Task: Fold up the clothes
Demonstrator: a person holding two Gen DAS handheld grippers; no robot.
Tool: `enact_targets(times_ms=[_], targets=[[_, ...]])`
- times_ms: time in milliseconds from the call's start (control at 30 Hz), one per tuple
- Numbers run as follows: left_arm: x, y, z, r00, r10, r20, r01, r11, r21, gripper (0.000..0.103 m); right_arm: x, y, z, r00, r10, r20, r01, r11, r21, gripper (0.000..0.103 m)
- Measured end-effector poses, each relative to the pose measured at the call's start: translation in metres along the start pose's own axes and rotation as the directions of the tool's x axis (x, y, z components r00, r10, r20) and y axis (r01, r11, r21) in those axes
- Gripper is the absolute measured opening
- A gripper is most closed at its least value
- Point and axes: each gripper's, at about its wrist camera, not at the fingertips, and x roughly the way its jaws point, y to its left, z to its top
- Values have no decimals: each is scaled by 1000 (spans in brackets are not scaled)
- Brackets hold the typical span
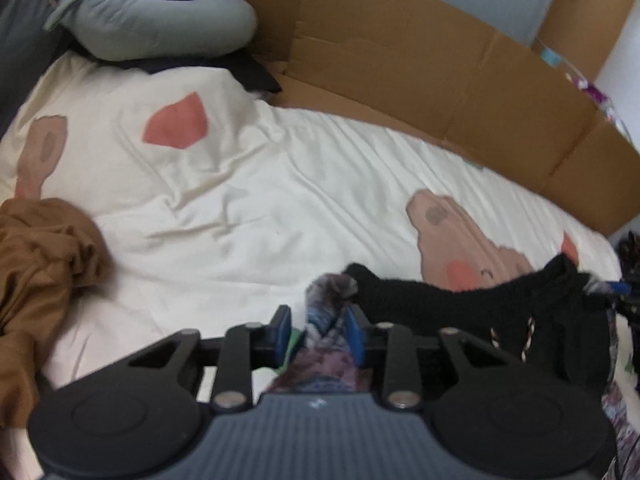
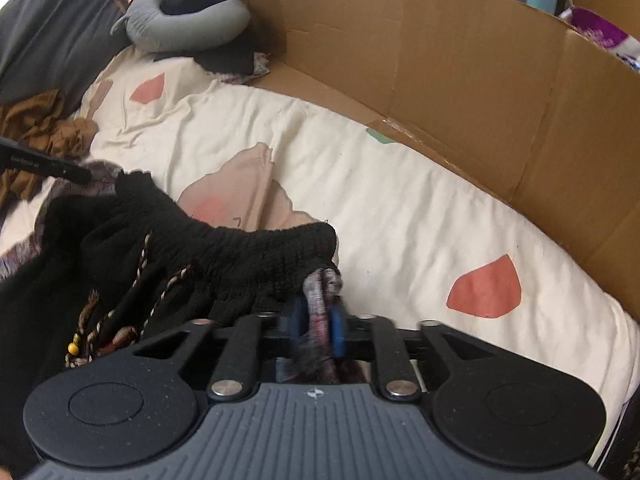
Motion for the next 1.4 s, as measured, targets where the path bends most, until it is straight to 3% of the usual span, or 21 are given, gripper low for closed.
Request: enact_targets(times_ms=[33, 267, 500, 733, 900, 1200, 1400], targets=[[-2, 3, 1, 1000, -1, 10, 1, 1000, -10, 33, -2, -3, 1, 1000, 9, 12, -9, 1000, 15, 41], [9, 15, 17, 999, -6, 47, 7, 1000, -30, 31, -8, -31, 15, 996, -19, 84, 13, 997, 79, 41], [33, 14, 17, 1000, -25, 7, 25, 1000, -2, 29, 17, -53, 8, 998, -40, 43, 36, 994, 101, 41], [44, 21, 5, 999, -33, -35, 32, 999, -15, 23, 48, -46, -9, 1000, -19, -23, 21, 996, 86, 40], [45, 23, 1, 997, -48, -61, 48, 999, -7, 23, 47, -35, -12, 999, 23, -27, -21, 998, 59, 39], [55, 14, -1, 992, -34, -122, 44, 996, 84, 23, 59, -18, -9, 995, 70, -65, -71, 997, -19, 39], [61, 13, -2, 986, -54, -155, 69, 993, 96, 23, 64, -8, -9, 989, 124, -79, -128, 991, -50, 39]])
